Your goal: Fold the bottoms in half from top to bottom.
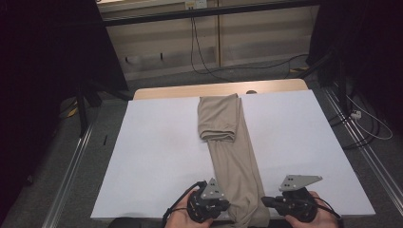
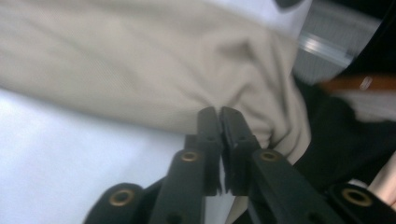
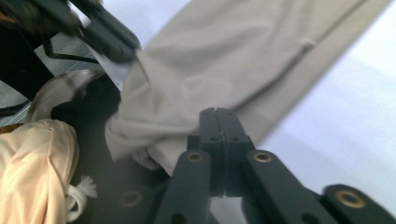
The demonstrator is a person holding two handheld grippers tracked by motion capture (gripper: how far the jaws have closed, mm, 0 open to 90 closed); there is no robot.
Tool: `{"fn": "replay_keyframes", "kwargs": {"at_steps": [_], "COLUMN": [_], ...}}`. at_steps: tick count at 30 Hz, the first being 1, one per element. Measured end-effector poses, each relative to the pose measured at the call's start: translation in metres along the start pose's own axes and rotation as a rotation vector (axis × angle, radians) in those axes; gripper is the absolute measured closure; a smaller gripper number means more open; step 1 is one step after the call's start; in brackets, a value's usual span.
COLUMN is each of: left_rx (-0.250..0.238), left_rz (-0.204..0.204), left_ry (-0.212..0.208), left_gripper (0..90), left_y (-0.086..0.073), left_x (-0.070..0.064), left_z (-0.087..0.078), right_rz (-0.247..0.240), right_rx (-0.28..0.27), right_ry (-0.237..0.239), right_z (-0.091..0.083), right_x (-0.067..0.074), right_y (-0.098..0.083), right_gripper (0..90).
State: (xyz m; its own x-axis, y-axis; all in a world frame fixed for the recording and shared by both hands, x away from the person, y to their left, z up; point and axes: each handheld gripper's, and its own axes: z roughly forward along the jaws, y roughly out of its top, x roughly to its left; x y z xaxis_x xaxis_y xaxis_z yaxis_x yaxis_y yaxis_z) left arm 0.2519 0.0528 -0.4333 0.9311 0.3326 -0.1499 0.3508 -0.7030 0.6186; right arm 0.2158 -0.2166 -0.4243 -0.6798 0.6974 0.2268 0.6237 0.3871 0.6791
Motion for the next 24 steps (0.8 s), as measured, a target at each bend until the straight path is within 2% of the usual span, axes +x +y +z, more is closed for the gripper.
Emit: {"fn": "replay_keyframes", "kwargs": {"at_steps": [1,3,4,5,7,9,10,12,14,17,18,20,21,22,23,24], "left_rx": [0.018,0.011,-0.004,-0.008,-0.016,-0.016,-0.012,-0.014,-0.025,-0.023,-0.03,-0.039,-0.068,-0.103,-0.133,-0.158], "left_rz": [0.004,-0.012,-0.035,-0.028,-0.036,-0.027,-0.026,-0.029,-0.051,-0.043,-0.051,-0.039,-0.032,-0.039,-0.043,-0.047], "left_ry": [-0.009,-0.026,-0.03,-0.025,-0.032,-0.032,-0.032,-0.033,-0.042,-0.053,-0.059,-0.047,-0.036,-0.019,0.009,0.052], "left_gripper": [80.9,75.4,71.4,69.9,68.1,67.2,68.0,69.5,69.7,66.4,63.1,52.6,49.6,46.2,42.3,40.1], "left_y": [0.0,-0.001,-0.001,-0.001,-0.001,-0.001,-0.001,-0.001,-0.002,-0.002,-0.001,0.002,0.004,0.006,0.009,0.011], "left_x": [-0.001,-0.001,-0.002,-0.001,-0.001,0.0,0.001,0.002,0.002,0.004,0.004,0.006,0.009,0.012,0.017,0.024], "left_z": [0.003,0.004,0.004,0.004,0.005,0.005,0.005,0.005,0.005,0.005,0.005,0.001,-0.004,-0.011,-0.018,-0.024], "right_rz": [-0.003,-0.043,-0.046,-0.031,-0.041,-0.09,-0.095,-0.086,-0.096,-0.082,-0.074,-0.056,-0.045,-0.037,-0.035,-0.035], "right_rx": [0.0,0.008,0.013,0.037,0.08,0.088,0.095,0.092,0.087,0.072,0.072,0.07,0.046,0.019,-0.002,-0.029], "right_ry": [-0.002,-0.017,-0.034,-0.052,-0.052,-0.094,-0.083,-0.091,-0.108,-0.126,-0.134,-0.122,-0.109,-0.082,-0.075,-0.065], "right_z": [0.003,0.011,0.015,0.021,0.032,0.036,0.035,0.034,0.027,0.013,0.01,0.008,0.007,0.005,0.003,0.003], "right_x": [0.0,0.001,0.001,0.0,0.001,0.006,0.006,0.006,0.005,0.001,-0.001,-0.004,-0.005,-0.007,-0.009,-0.012], "right_y": [0.002,0.007,0.008,0.009,0.01,0.011,0.012,0.011,0.009,0.005,0.003,0.001,0.002,0.005,0.009,0.015], "right_gripper": [78.4,70.8,65.9,64.8,67.9,85.3,90.0,90.0,90.0,90.0,90.0,90.0,90.0,84.3,77.2,74.3]}}
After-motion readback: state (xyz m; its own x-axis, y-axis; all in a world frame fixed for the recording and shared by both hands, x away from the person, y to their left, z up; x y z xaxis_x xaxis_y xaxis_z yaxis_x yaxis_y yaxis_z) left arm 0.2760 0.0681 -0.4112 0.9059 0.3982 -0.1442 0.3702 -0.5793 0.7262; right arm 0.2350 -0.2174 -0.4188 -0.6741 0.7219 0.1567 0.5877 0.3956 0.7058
